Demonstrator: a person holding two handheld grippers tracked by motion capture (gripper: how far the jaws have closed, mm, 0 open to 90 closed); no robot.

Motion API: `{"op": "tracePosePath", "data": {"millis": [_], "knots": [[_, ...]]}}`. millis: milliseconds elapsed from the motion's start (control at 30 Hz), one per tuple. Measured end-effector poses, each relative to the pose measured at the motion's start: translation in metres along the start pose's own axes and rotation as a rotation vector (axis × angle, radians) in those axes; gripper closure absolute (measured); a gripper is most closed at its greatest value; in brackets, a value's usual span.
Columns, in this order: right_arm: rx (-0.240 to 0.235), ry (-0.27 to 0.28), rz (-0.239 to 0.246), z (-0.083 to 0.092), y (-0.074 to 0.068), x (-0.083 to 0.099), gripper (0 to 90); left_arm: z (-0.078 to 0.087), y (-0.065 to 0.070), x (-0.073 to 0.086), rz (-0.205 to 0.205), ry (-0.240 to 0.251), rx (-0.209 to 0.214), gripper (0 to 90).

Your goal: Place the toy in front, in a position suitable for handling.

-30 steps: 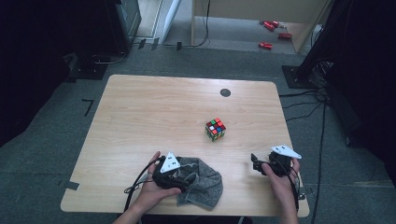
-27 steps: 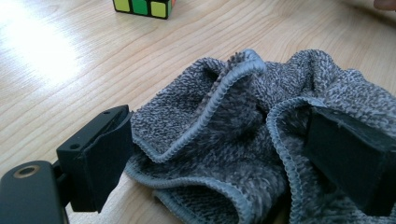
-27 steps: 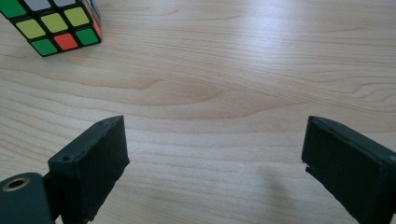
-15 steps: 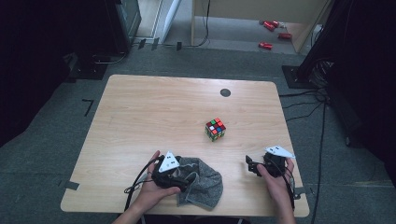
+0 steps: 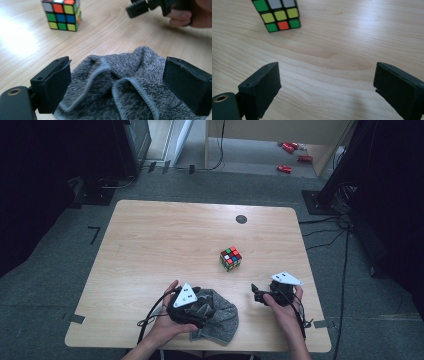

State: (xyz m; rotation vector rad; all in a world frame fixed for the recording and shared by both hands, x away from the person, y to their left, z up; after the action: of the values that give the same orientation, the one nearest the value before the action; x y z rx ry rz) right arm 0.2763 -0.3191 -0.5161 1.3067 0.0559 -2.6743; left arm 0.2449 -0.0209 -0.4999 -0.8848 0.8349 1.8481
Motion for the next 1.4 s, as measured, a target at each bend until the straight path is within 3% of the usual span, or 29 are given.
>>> {"op": "tracePosePath", "data": {"millis": [67, 100, 133, 167, 300, 400, 467, 533, 633, 700, 867, 967, 1033, 1100, 1133, 1400], "knots": [[-0.012, 0.000, 0.013, -0.003, -0.007, -0.003, 7.1, -0.013, 0.000, 0.004, 0.000, -0.082, -0.027, 8.6], [-0.012, 0.000, 0.013, -0.003, -0.007, -0.003, 7.1, -0.013, 0.000, 0.004, 0.000, -0.082, -0.027, 8.6], [-0.026, 0.001, 0.023, -0.006, -0.014, -0.007, 7.1, -0.017, -0.001, 0.005, 0.009, -0.116, -0.048, 8.6], [-0.030, 0.003, 0.029, -0.007, -0.017, -0.009, 7.0, -0.021, -0.003, 0.008, 0.025, -0.150, -0.033, 8.5], [-0.048, 0.014, 0.041, -0.014, -0.028, -0.017, 7.0, -0.024, -0.003, 0.011, 0.008, -0.181, -0.048, 7.8], [-0.061, 0.028, 0.044, -0.017, -0.034, -0.022, 7.0, -0.024, -0.006, 0.014, 0.028, -0.191, -0.036, 13.5], [-0.067, 0.036, 0.048, -0.020, -0.039, -0.027, 7.0, -0.021, -0.006, 0.015, 0.020, -0.188, -0.028, 28.6], [-0.084, 0.045, 0.052, -0.025, -0.046, -0.034, 7.0, -0.015, -0.008, 0.016, 0.007, -0.164, -0.035, 54.0], [-0.120, 0.065, 0.051, -0.031, -0.053, -0.040, 5.9, -0.010, -0.012, 0.017, 0.004, -0.153, -0.050, 69.6], [-0.133, 0.071, 0.035, -0.036, -0.055, -0.043, 5.6, -0.004, -0.017, 0.018, 0.007, -0.147, -0.064, 73.9], [-0.138, 0.063, 0.014, -0.047, -0.060, -0.048, 4.7, 0.012, -0.034, 0.023, 0.038, -0.128, -0.087, 78.9], [-0.123, 0.057, 0.015, -0.052, -0.060, -0.049, 4.7, 0.016, -0.039, 0.025, 0.037, -0.128, -0.097, 79.5], [-0.111, 0.055, 0.016, -0.055, -0.059, -0.053, 4.7, 0.020, -0.046, 0.029, 0.015, -0.146, -0.122, 79.5], [-0.110, 0.054, 0.019, -0.056, -0.059, -0.054, 4.7, 0.020, -0.048, 0.031, 0.013, -0.154, -0.123, 79.3], [-0.114, 0.058, 0.012, -0.059, -0.059, -0.055, 4.8, 0.020, -0.053, 0.033, 0.029, -0.147, -0.101, 79.3], [-0.109, 0.017, 0.000, -0.078, -0.060, -0.052, 5.8, 0.019, -0.050, 0.035, 0.019, -0.131, -0.123, 78.0]]}}
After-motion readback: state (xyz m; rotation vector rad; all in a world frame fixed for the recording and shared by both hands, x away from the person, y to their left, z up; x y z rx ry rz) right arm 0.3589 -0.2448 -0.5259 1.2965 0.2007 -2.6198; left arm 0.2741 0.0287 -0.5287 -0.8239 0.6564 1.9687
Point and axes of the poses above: each handheld gripper's, and its own axes: z roughly backward along the jaws, x roughly out of its underside, y roughly to its right, the point moved 2 cm from there along -z, roughly forward along the jaws, and after that the axes turned 10 degrees about x, right-handed, at the moved point
